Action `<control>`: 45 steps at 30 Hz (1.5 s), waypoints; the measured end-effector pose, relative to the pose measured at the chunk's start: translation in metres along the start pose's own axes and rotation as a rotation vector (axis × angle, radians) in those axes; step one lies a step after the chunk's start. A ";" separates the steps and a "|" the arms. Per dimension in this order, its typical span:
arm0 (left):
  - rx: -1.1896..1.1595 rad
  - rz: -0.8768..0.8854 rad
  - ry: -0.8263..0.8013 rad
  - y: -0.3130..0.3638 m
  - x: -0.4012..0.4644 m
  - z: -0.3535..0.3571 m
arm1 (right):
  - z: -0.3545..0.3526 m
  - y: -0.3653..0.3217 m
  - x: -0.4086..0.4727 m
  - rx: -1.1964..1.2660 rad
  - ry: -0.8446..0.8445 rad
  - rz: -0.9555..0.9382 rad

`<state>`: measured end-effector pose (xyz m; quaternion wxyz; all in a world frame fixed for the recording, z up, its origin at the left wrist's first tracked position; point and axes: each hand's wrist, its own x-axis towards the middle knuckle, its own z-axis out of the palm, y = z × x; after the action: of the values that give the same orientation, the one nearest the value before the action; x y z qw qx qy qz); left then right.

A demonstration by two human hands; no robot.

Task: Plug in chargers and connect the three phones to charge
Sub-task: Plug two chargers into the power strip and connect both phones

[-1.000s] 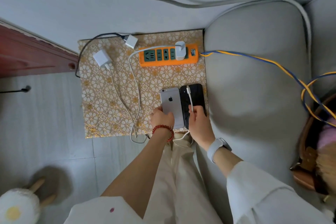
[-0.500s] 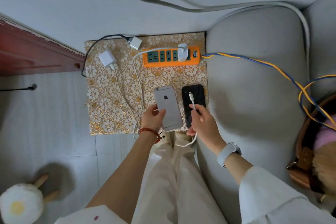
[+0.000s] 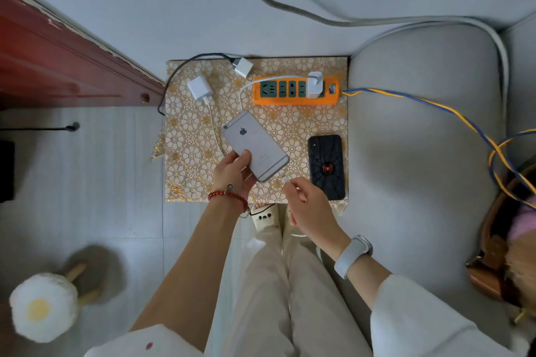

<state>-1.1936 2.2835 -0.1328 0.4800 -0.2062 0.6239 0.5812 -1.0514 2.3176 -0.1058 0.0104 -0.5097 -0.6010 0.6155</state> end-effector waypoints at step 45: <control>0.205 -0.009 0.007 -0.016 0.000 -0.009 | 0.016 0.020 0.009 -0.186 0.064 0.102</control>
<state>-1.1837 2.2715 -0.1430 0.4992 -0.1610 0.6807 0.5114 -1.0538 2.3063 -0.1300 -0.0492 -0.5576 -0.6283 0.5402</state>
